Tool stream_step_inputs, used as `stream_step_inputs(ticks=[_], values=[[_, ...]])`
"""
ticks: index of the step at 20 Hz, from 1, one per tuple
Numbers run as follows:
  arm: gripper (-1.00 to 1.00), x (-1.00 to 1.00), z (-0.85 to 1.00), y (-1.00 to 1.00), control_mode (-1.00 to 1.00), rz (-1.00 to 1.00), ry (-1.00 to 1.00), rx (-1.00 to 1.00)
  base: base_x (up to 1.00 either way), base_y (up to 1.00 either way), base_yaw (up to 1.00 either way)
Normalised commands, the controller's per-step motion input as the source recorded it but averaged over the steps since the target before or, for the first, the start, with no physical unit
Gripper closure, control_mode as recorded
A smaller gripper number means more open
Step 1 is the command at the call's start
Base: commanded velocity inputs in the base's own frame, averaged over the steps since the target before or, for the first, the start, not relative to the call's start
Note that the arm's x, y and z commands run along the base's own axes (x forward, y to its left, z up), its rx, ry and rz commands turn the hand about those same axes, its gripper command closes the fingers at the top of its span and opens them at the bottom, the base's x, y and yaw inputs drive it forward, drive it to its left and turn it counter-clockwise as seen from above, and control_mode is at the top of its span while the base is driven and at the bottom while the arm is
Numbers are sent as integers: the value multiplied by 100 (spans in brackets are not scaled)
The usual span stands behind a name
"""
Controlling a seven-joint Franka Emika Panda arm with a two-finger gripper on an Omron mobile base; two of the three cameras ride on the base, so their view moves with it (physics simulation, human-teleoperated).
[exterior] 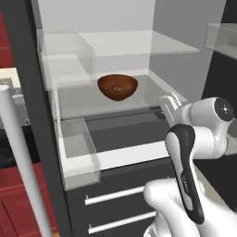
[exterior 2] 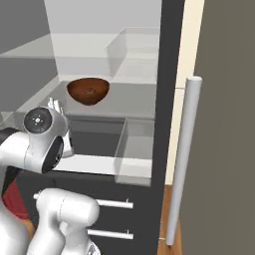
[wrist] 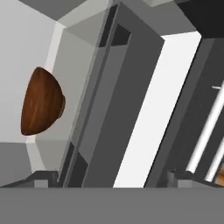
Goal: Move the mug from next to the sink to the open cabinet. Then, move the bowl with the potato to the fridge to clear the area for faucet cleaning.
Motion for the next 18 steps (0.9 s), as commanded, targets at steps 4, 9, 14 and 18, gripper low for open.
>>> stream_step_inputs(ticks=[4, 9, 14, 18], values=[[-100, 0, 0, 0, 100, 0, 0, 0, -100, -8, 29], [-100, 0, 0, 0, 100, 0, 0, 0, -100, 0, 44], [-100, 0, 0, 0, 100, 0, 0, 0, -99, -1, 61], [-100, 0, 0, 0, 100, 0, 0, 0, -80, -3, 75]])
